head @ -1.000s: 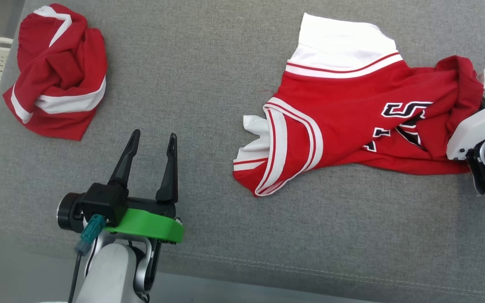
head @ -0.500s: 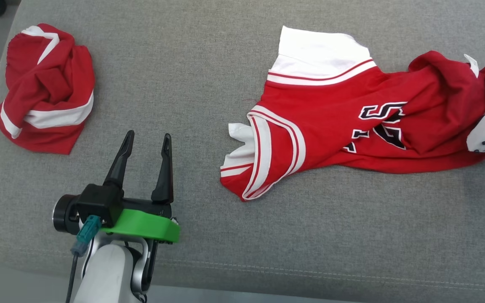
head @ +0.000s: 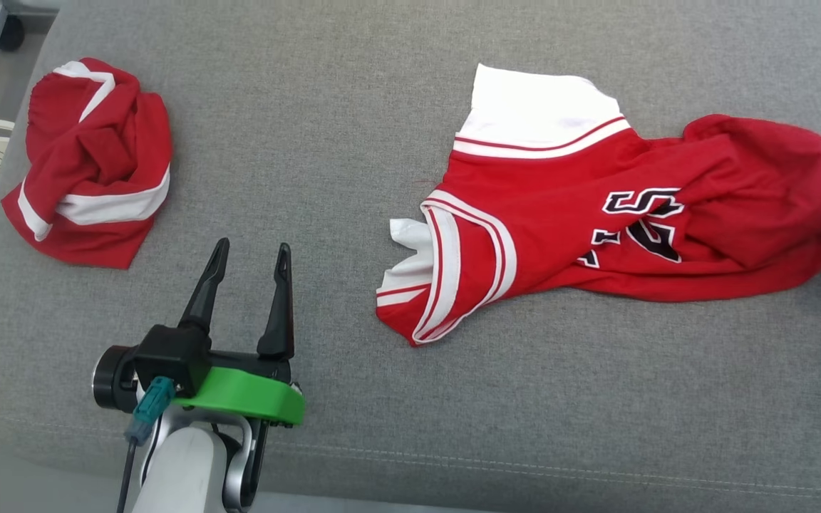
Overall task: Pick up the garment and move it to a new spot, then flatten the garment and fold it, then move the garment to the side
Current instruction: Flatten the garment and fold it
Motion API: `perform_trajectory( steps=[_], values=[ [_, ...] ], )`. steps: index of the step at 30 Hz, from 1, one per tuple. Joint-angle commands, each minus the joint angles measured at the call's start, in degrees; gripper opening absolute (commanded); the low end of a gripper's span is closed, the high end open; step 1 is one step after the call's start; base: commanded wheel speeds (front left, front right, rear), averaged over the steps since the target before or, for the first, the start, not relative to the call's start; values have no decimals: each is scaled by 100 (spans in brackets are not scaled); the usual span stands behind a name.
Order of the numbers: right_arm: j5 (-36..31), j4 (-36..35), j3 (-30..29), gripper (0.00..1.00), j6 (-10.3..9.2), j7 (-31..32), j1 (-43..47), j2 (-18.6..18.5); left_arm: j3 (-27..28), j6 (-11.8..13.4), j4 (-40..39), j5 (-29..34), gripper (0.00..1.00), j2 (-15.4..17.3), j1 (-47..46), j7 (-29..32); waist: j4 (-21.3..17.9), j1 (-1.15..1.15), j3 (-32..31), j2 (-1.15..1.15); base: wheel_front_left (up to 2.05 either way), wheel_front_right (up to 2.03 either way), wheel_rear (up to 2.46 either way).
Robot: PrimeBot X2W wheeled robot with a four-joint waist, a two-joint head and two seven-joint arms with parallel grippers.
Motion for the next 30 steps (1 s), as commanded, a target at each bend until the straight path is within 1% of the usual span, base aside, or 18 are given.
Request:
perform_trajectory(
  steps=[1, 5, 8, 10, 15, 18, 19, 20, 24, 30],
  values=[
    [-94, 22, -128, 100, -9, -20, 88, 15, 27, -7, -8, -35, 100, 7, 59, -5, -5, -1, -81, 0, 0, 0, 0],
    [-296, -104, -497, 100, -8, -21, 315, 160, 78, -11, 22, 6, 100, 7, 102, -5, -70, -1, -232, 0, 0, 0, 0],
    [-474, -493, -783, 100, -8, -21, 533, 319, 164, 18, 10, 30, 100, 39, 108, -5, -167, -1, -330, 0, 0, 0, 0],
    [-554, -908, -955, 100, -8, -17, 790, 531, 236, 39, -1, 55, 100, 92, 152, -5, -260, -1, -403, 0, 0, 0, 0],
    [-791, -2309, -1212, 100, -8, -18, 1588, 1116, 357, 64, -2, 93, 100, 207, 225, -5, -522, -1, -617, 0, 0, 0, 0],
    [-918, -3233, -1252, 100, -8, -18, 2153, 1477, 423, 78, 26, 105, 100, 295, 297, -4, -667, -1, -772, 0, 0, 0, 0],
    [-980, -3763, -1237, 100, -8, -17, 2559, 1701, 461, 88, 53, 91, 100, 334, 360, -5, -756, -1, -904, 0, 0, 0, 0],
    [-1013, -4030, -1212, 100, -8, -18, 2741, 1805, 476, 103, 55, 81, 100, 345, 390, -5, -796, -1, -962, 0, 0, 0, 0],
    [-1122, -4846, -1131, 100, -8, -18, 3401, 2078, 491, 114, 72, 54, 100, 431, 480, 3, -903, -1, -1143, 0, 0, 0, 0],
    [-1234, -5668, -1067, 100, -7, -18, 4199, 2337, 454, 120, 88, 50, 100, 497, 672, 26, -1010, -1, -1383, 0, 0, 0, 0]
  ],
)
